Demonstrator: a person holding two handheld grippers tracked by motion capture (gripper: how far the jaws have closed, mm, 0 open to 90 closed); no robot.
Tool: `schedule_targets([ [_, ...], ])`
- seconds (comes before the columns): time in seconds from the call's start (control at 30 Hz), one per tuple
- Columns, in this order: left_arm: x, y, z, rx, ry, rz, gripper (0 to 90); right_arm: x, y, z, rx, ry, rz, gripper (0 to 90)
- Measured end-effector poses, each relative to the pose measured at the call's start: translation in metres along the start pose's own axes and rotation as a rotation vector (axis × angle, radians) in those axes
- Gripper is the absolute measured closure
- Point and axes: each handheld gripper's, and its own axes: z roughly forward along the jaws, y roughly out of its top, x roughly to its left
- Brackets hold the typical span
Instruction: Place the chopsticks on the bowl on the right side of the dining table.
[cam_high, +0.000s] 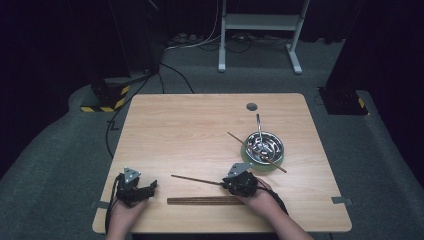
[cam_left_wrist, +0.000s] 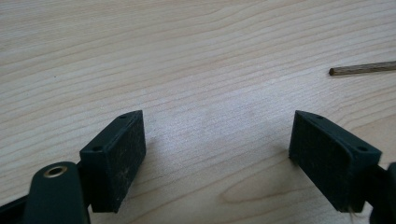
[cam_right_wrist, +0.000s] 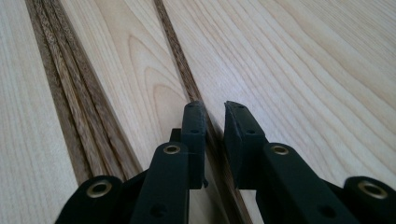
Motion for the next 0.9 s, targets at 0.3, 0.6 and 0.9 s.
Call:
schedule_targets([
  [0.3, 0.000, 0.000, 0.000, 0.000, 0.000, -0.001, 18.6, 0.003, 0.015, 0.013, 0.010, 0.025, -0.036, 78.6],
  [0.6, 0.000, 0.000, 0.000, -0.002, 0.000, -0.001, 18.6, 0.002, 0.020, 0.017, 0.013, 0.045, -0.076, 76.0],
  [0.9, 0.000, 0.000, 0.000, 0.000, 0.000, 0.000, 18.6, 0.005, 0.022, 0.017, 0.025, 0.040, -0.132, 84.0],
])
